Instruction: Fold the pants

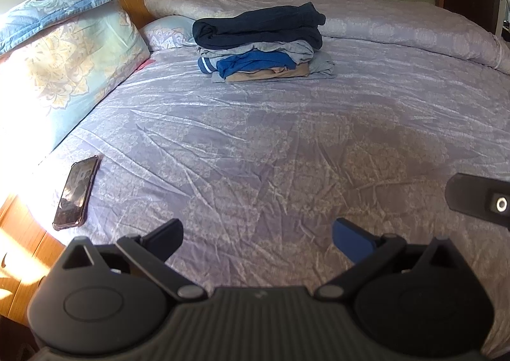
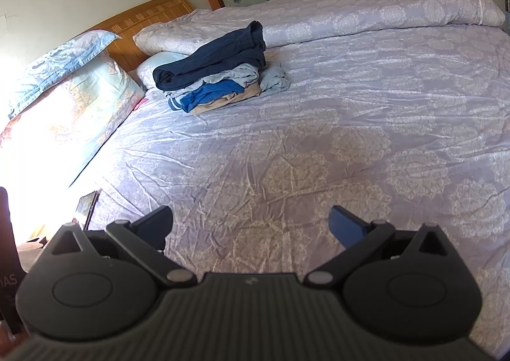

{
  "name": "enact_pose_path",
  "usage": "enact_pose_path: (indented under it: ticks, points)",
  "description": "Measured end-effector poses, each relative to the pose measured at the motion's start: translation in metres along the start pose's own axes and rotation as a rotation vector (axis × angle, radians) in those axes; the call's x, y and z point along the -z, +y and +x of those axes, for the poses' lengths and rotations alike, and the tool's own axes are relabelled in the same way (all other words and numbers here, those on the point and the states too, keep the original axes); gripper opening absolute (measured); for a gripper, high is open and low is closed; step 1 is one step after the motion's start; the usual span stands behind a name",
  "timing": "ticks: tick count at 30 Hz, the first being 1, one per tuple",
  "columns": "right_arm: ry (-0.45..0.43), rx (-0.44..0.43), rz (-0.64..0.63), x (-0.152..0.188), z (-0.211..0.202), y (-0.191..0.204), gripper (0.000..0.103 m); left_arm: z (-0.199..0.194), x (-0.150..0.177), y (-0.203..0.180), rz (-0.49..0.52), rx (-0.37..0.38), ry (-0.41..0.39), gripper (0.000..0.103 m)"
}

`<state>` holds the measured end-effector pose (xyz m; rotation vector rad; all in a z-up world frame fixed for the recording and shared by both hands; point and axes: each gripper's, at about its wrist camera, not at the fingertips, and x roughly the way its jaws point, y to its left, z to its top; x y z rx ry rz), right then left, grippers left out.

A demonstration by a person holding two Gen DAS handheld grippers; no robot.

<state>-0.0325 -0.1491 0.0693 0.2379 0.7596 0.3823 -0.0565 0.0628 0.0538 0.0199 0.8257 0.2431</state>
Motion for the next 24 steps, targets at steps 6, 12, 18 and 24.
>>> enact_pose_path:
  ticks: [6,12,18,24]
  points:
    - [0.007,0.0,0.004,0.001,0.002,-0.001,0.103,0.002,0.001,-0.001,0.0,0.001,0.01,0.103]
    - [0.012,0.002,0.007,0.002,0.003,-0.001,0.103,0.005,0.003,-0.002,-0.001,0.004,0.021,0.103]
    - [0.018,0.003,0.01,0.003,0.005,-0.001,0.103,0.008,0.003,-0.001,-0.008,0.029,0.037,0.103]
    - [0.022,0.005,0.011,0.004,0.007,-0.001,0.103,0.011,0.003,0.0,-0.02,0.045,0.051,0.103]
